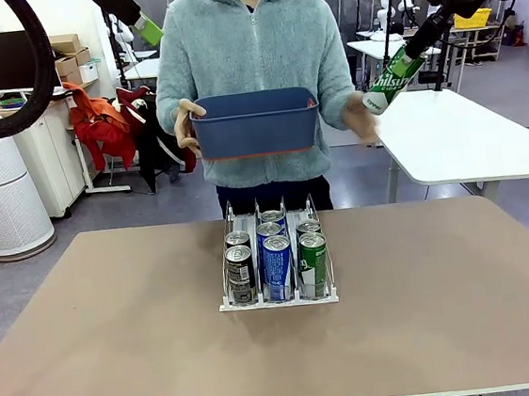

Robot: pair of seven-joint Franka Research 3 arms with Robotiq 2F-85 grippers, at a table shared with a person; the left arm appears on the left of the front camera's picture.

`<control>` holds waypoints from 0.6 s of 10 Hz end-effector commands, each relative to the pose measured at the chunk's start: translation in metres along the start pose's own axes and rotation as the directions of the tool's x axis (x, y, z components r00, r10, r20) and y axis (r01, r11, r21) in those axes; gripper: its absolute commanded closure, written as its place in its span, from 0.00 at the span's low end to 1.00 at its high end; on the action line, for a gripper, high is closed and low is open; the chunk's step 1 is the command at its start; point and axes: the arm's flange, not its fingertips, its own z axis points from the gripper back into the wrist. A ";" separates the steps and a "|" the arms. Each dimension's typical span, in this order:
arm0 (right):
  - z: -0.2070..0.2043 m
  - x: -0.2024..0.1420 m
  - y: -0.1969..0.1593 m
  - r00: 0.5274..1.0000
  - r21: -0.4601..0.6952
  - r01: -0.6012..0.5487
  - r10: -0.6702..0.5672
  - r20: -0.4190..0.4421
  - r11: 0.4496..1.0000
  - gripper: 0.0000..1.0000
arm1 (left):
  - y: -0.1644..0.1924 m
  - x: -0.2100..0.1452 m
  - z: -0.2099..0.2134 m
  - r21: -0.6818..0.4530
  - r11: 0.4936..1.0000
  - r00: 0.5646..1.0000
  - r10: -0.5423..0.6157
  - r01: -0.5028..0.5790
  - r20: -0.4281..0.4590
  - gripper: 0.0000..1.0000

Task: Fill the beverage cans into the dispenser.
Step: Place the picked Sprite in the line of the Automatic Can Dispenser with the same cans.

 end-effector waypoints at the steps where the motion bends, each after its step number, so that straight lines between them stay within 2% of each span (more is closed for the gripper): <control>1: 0.001 0.001 0.001 1.000 -0.002 -0.004 0.004 -0.001 1.000 0.46 | 0.001 -0.003 -0.001 -0.011 1.000 1.000 -0.003 0.003 0.022 0.00; 4: 0.001 0.001 0.001 1.000 -0.002 -0.004 0.004 -0.001 1.000 0.46 | 0.001 -0.003 -0.001 -0.011 1.000 1.000 -0.003 0.003 0.022 0.00; 5: 0.000 0.000 0.000 1.000 0.000 0.000 0.000 0.000 1.000 0.42 | 0.001 -0.003 -0.001 -0.011 1.000 1.000 -0.003 0.003 0.022 0.00; 6: 0.000 -0.003 0.014 0.999 -0.030 0.037 -0.038 -0.015 0.999 0.42 | 0.001 -0.003 -0.001 -0.011 1.000 1.000 -0.003 0.003 0.022 0.00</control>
